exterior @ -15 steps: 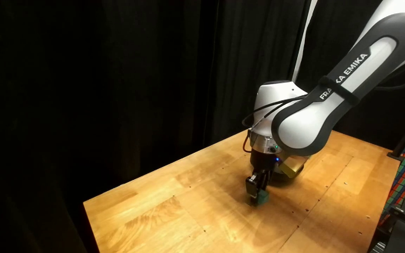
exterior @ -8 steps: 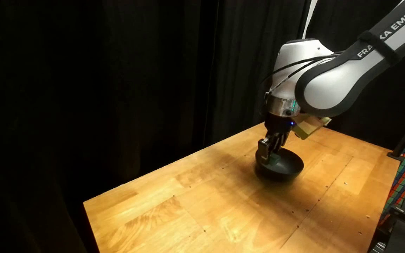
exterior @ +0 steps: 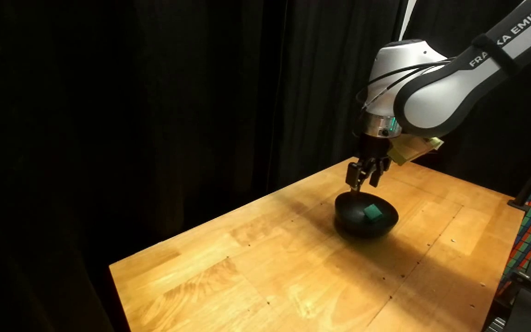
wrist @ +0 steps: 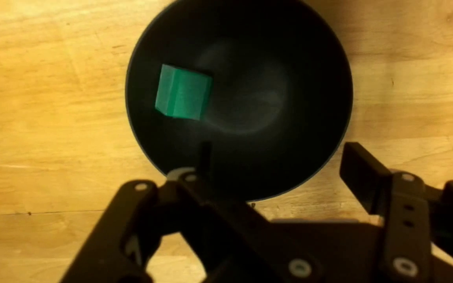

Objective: Put the green block in the black bowl

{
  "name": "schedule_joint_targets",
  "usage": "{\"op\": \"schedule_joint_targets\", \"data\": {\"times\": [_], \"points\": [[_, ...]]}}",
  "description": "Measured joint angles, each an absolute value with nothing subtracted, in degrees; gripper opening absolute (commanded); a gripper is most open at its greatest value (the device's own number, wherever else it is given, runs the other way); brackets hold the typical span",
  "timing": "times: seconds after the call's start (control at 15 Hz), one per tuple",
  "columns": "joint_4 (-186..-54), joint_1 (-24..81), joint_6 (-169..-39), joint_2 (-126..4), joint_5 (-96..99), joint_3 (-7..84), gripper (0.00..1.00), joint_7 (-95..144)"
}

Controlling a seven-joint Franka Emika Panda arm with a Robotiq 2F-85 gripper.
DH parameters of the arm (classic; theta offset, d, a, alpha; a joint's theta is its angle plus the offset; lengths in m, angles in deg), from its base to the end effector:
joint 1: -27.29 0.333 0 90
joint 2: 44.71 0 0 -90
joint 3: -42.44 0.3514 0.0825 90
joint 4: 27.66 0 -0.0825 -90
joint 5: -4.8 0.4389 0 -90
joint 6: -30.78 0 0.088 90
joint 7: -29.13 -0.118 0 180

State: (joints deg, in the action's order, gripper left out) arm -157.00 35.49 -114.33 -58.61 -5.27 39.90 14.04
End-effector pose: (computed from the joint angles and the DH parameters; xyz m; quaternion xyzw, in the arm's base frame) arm 0.5821 0.0583 0.2371 0.9982 -0.0102 0.0260 0.0529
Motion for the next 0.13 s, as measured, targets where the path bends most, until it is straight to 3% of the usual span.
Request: {"op": "schedule_joint_targets", "data": {"times": [0.07,0.13], "points": [[-157.0,34.6,-112.6,-58.3,-2.9,40.5,0.96,16.2],[-157.0,33.5,-110.4,-57.9,0.5,41.3,1.00,19.2]]}}
